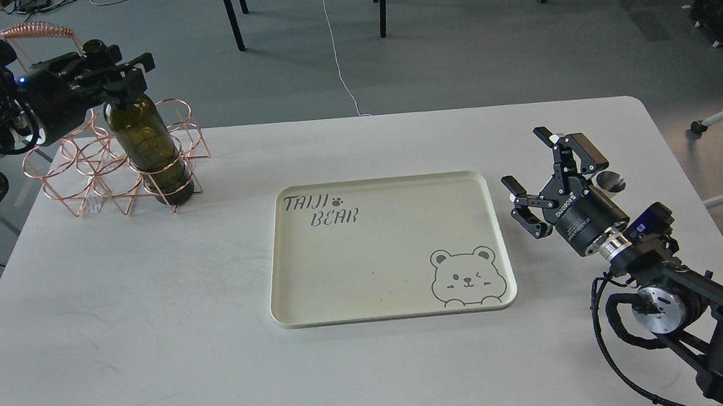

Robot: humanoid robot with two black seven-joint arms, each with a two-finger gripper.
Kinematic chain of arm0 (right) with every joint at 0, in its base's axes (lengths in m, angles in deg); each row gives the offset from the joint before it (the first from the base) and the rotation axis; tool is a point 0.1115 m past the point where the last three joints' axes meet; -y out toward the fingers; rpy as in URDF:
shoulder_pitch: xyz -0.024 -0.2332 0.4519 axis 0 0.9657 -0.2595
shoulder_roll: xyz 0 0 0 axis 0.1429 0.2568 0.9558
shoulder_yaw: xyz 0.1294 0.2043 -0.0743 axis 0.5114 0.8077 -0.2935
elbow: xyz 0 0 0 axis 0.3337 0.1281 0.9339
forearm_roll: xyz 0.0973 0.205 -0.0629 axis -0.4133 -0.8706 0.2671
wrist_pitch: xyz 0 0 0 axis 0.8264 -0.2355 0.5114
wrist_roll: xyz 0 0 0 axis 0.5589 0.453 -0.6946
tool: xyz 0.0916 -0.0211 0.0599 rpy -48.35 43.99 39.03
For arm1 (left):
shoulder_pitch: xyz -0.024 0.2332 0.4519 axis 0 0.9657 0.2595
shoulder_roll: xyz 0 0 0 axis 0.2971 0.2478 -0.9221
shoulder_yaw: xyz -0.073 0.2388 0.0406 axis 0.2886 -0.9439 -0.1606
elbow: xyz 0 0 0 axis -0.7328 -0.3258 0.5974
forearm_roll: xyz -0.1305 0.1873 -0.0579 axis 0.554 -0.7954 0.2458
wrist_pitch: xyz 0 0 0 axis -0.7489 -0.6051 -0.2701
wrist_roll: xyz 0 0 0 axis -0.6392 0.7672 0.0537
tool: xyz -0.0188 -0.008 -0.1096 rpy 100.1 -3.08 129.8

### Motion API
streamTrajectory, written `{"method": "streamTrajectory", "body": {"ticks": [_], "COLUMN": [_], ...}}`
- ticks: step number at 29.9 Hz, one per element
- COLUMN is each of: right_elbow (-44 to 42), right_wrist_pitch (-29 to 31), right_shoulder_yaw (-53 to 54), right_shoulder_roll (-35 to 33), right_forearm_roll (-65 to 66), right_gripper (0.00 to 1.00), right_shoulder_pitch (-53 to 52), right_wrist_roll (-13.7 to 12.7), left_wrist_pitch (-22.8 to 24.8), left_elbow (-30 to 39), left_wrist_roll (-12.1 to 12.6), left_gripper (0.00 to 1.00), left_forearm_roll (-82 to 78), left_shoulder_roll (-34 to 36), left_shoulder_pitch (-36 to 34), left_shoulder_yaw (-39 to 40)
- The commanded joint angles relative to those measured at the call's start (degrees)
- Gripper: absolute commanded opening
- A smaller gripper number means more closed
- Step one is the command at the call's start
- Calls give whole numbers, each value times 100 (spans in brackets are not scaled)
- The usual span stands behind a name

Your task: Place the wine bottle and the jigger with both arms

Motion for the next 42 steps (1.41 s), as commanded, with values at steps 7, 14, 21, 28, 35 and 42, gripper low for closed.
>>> {"method": "streamTrajectory", "body": {"ticks": [7,14,21,28,35,42], "right_elbow": [1,10,19,10,10,1], "right_wrist_pitch": [0,0,0,0,0,-27], "right_shoulder_yaw": [7,24,25,77,147,393], "right_shoulder_roll": [0,0,9,9,17,272], "right_forearm_roll": [-6,-6,3,-6,-6,-6], "right_gripper": [98,98,98,98,98,98], "right_shoulder_pitch": [-1,78,104,104,113,113], "right_wrist_roll": [0,0,0,0,0,0], "left_wrist_pitch": [8,8,-62,-115,-71,166], "left_elbow": [120,339,506,1594,3343,3838], "left_wrist_roll": [1,1,1,1,1,1], "left_gripper": [98,98,98,98,98,98], "left_forearm_roll": [175,701,957,1798,3732,4815], "left_shoulder_roll": [131,368,798,1203,1143,-438], "left_shoulder_pitch": [13,417,953,2191,3834,4715], "left_shoulder_yaw": [-7,46,186,923,1907,2621]}}
